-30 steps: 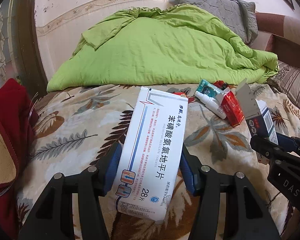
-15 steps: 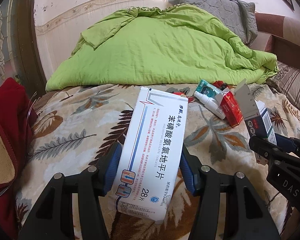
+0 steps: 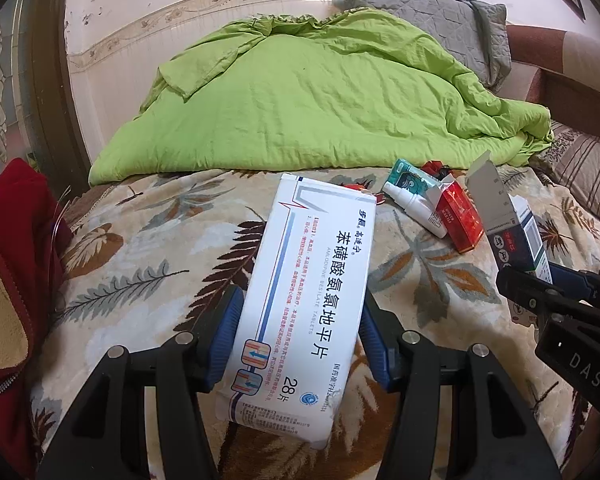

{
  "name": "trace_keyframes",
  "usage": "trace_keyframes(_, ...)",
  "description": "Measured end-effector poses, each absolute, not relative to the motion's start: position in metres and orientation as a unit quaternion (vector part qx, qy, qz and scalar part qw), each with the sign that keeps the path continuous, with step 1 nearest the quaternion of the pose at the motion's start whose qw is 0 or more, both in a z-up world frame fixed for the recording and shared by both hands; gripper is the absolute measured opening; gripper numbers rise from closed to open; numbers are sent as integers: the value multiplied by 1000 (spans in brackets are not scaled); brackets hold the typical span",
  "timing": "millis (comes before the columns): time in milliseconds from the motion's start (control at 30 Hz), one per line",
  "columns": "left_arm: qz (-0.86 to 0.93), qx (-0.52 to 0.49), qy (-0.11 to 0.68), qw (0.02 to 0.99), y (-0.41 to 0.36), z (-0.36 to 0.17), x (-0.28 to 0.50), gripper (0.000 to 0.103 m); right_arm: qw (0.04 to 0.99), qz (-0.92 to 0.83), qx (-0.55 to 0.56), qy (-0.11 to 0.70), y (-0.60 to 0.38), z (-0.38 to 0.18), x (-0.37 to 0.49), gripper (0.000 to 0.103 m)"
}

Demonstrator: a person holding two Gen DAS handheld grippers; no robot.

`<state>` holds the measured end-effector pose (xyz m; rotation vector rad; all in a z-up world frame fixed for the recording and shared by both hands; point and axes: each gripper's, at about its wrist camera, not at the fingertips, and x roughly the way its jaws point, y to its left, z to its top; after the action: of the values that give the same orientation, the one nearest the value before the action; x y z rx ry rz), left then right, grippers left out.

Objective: Collect trash

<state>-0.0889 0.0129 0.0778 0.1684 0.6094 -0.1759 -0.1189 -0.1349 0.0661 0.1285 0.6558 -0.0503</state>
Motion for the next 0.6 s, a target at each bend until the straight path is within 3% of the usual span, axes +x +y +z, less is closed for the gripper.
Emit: trace_keyframes(600,-87,83,299,947,11,78,-91,55,945,-24,63,321,-134,67,-119,42)
